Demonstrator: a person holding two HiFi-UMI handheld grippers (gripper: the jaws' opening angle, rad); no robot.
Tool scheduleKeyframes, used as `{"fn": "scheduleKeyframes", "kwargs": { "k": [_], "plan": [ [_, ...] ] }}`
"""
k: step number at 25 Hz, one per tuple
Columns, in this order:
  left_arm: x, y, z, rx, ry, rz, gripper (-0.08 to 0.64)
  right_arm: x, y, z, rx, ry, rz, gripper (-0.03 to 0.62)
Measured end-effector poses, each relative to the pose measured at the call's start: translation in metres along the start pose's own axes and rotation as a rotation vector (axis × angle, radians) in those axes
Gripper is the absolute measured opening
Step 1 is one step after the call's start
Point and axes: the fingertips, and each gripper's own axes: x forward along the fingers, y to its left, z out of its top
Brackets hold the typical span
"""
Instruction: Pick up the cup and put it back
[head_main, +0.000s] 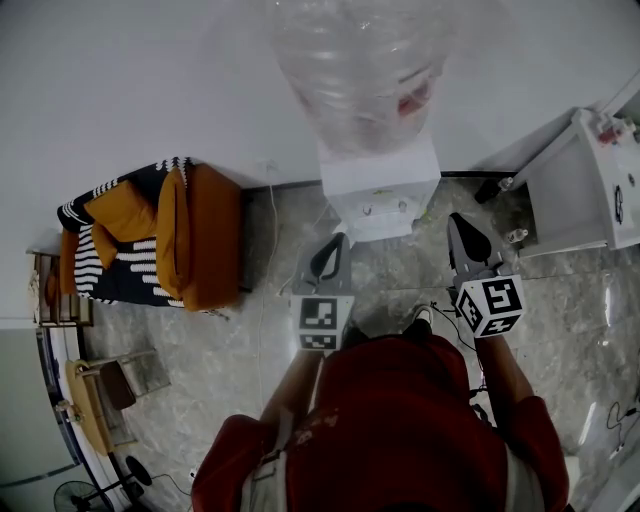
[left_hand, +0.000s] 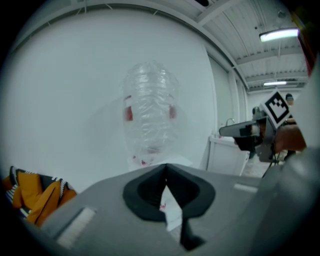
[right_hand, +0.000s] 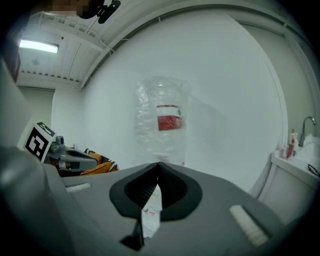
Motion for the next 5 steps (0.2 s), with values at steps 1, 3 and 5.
{"fn": "scheduleKeyframes", "kwargs": {
  "k": [1,3,5],
  "plan": [
    [0.0003,-0.0011,-0.0004,-0.001,0.000,0.002,0.000,-0.0009,-0.0012,-0.0005,0.001,0.000,0.000,0.002],
    [0.0008,-0.0039,-0.0015,-0.004,0.001,0.005,0.000,-0.0027,-0.0032,-0.0016,0.001,-0.001,0.001,0.002],
    [0.0011,-0.0070,-0.0029,-0.005,0.005,0.006,0.000,-0.0046,-0.0051,-0.0025,0.000,-0.002,0.005,0.002]
  ]
}}
